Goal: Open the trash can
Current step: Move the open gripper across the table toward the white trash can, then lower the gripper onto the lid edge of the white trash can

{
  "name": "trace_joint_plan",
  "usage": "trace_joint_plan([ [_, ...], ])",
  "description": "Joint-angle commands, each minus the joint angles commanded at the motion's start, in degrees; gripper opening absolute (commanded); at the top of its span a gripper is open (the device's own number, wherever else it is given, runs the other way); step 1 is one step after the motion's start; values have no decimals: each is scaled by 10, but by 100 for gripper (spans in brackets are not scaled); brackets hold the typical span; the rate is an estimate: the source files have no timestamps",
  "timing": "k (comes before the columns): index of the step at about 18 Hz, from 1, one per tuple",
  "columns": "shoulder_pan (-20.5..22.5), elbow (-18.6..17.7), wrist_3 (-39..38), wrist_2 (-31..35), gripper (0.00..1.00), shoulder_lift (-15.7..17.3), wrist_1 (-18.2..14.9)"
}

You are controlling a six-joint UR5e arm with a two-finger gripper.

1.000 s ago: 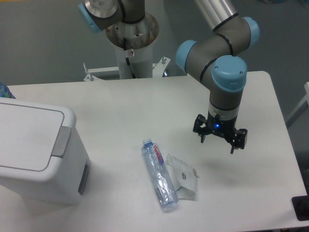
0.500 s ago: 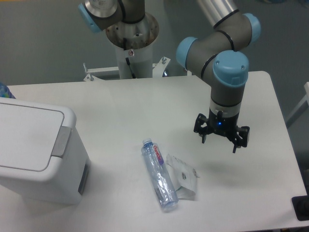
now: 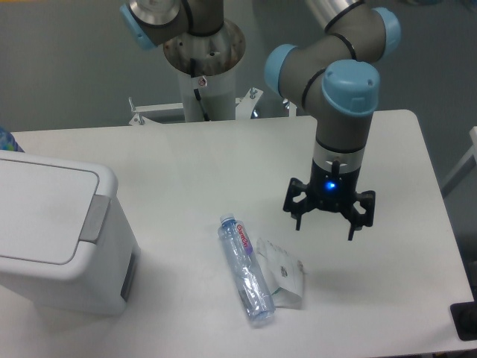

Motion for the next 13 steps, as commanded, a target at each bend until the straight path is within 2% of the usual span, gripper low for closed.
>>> trace_joint_plan([
  [6, -58, 36, -137, -25, 100, 3, -4],
  [8, -69, 45, -177, -41, 100, 16, -4],
  [13, -105, 65, -234, -60, 100, 26, -4],
])
